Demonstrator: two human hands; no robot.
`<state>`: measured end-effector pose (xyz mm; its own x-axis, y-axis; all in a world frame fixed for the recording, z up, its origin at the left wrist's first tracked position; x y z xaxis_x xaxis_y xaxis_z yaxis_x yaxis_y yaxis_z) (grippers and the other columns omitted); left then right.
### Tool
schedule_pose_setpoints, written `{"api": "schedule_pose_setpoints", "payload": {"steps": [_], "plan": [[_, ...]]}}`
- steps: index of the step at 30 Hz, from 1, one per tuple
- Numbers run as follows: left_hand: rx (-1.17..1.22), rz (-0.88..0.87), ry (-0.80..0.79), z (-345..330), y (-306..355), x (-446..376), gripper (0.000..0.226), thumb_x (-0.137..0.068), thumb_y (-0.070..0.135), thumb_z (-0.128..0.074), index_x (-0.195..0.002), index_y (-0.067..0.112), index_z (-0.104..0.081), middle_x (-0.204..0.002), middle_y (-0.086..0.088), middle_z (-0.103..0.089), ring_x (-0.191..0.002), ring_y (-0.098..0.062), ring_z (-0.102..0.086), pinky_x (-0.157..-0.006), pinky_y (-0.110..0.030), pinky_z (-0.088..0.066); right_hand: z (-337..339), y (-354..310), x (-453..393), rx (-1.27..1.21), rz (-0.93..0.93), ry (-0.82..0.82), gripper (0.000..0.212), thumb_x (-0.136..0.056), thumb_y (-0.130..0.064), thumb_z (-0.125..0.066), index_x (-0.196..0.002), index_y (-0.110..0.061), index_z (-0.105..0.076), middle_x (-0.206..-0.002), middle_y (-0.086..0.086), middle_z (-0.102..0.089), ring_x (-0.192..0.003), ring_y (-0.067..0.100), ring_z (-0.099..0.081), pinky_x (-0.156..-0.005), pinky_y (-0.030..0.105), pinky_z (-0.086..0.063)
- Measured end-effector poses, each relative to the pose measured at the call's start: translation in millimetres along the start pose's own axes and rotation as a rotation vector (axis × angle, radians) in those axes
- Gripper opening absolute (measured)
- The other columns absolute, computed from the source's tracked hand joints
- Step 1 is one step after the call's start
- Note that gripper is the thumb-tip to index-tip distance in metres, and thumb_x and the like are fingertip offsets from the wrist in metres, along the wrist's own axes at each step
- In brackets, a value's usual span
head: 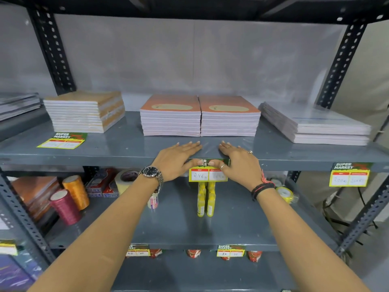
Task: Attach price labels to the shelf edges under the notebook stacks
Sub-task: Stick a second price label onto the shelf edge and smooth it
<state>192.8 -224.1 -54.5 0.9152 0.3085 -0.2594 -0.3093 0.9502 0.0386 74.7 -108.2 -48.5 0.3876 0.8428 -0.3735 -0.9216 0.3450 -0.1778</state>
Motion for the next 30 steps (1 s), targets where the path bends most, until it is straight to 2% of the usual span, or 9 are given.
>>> {"api": "schedule_pose_setpoints", "payload": {"steps": [4, 9, 14, 16, 17, 19, 21, 23, 30], "plan": [[0.051, -0.012, -0.037, 1, 0, 1, 0.057, -0.095, 0.048, -0.033, -0.146, 0.027, -0.020, -0.155, 0.008, -0.022, -0.142, -0.007, -0.018, -0.116, -0.033, -0.017, 1, 6, -1, -0.053, -0.013, -0.038, 0.054, -0.088, -0.044, -0.052, -0.137, -0.023, -0.043, -0.150, -0.004, -0.039, -0.136, 0.023, -0.039, -0.109, 0.046, -0.037], [0.108, -0.019, -0.096, 5, 1, 3, 0.054, -0.097, 0.041, -0.033, -0.146, 0.024, -0.021, -0.155, 0.007, -0.020, -0.143, -0.009, -0.017, -0.116, -0.034, -0.017, 3, 9, -3, -0.130, 0.009, -0.123, 0.049, -0.089, -0.033, -0.055, -0.136, -0.020, -0.044, -0.150, -0.002, -0.037, -0.138, 0.023, -0.037, -0.110, 0.049, -0.036], [0.199, -0.003, -0.113, 5, -2, 0, 0.052, -0.097, 0.038, -0.035, -0.145, 0.022, -0.025, -0.155, 0.007, -0.020, -0.143, -0.009, -0.017, -0.119, -0.039, -0.014, 11, 13, -1, -0.235, 0.042, -0.287, 0.051, -0.093, -0.013, -0.050, -0.141, -0.016, -0.035, -0.153, 0.000, -0.030, -0.143, 0.016, -0.025, -0.116, 0.031, -0.021], [0.224, 0.023, -0.098, 5, -2, 0, 0.060, -0.092, 0.048, -0.042, -0.144, 0.022, -0.027, -0.155, 0.007, -0.022, -0.143, -0.009, -0.019, -0.119, -0.042, -0.014, 14, 14, 1, -0.296, 0.027, -0.337, 0.055, -0.090, -0.023, -0.056, -0.141, -0.018, -0.035, -0.153, -0.001, -0.031, -0.142, 0.014, -0.025, -0.117, 0.030, -0.020], [0.203, 0.032, -0.076, 4, -1, 0, 0.070, -0.086, 0.055, -0.048, -0.144, 0.022, -0.028, -0.155, 0.007, -0.024, -0.142, -0.009, -0.021, -0.119, -0.043, -0.014, 14, 14, 1, -0.297, 0.012, -0.324, 0.061, -0.086, -0.034, -0.062, -0.140, -0.019, -0.038, -0.151, -0.002, -0.034, -0.141, 0.014, -0.029, -0.117, 0.032, -0.022], [0.132, 0.050, -0.009, 1, 3, 1, 0.084, -0.075, 0.064, -0.057, -0.144, 0.024, -0.029, -0.153, 0.008, -0.027, -0.142, -0.009, -0.023, -0.118, -0.042, -0.015, 13, 10, 4, -0.264, -0.020, -0.168, 0.071, -0.074, -0.052, -0.068, -0.134, -0.021, -0.047, -0.145, -0.003, -0.045, -0.135, 0.016, -0.040, -0.114, 0.037, -0.031], [0.107, 0.059, 0.067, 0, 4, 1, 0.082, -0.075, 0.063, -0.058, -0.143, 0.026, -0.031, -0.152, 0.010, -0.030, -0.141, -0.008, -0.025, -0.119, -0.041, -0.016, 11, 3, 10, -0.224, -0.023, 0.040, 0.072, -0.068, -0.058, -0.069, -0.127, -0.020, -0.054, -0.136, -0.001, -0.057, -0.126, 0.019, -0.052, -0.108, 0.039, -0.040], [0.123, 0.064, 0.100, 2, 2, 0, 0.073, -0.079, 0.060, -0.056, -0.141, 0.028, -0.035, -0.150, 0.011, -0.033, -0.139, -0.006, -0.028, -0.118, -0.038, -0.018, 6, 1, 13, -0.168, -0.006, 0.132, 0.070, -0.069, -0.058, -0.068, -0.126, -0.020, -0.055, -0.131, 0.001, -0.061, -0.121, 0.022, -0.056, -0.103, 0.039, -0.042], [0.179, 0.038, 0.077, 3, -3, -2, 0.066, -0.081, 0.056, -0.057, -0.138, 0.030, -0.038, -0.148, 0.013, -0.037, -0.137, -0.005, -0.032, -0.117, -0.038, -0.022, 1, 10, 8, -0.170, 0.060, 0.099, 0.058, -0.076, -0.040, -0.068, -0.129, -0.021, -0.052, -0.139, 0.001, -0.054, -0.130, 0.021, -0.048, -0.109, 0.042, -0.038]]}}
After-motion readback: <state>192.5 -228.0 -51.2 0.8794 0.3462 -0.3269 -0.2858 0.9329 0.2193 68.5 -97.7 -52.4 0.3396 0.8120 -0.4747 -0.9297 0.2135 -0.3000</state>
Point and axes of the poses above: each hand's wrist, its own x-axis away from the middle knuckle, its own z-axis out of the back of the hand, y = z × x, the point moved 6 cm from there along -x, towards the middle knuckle
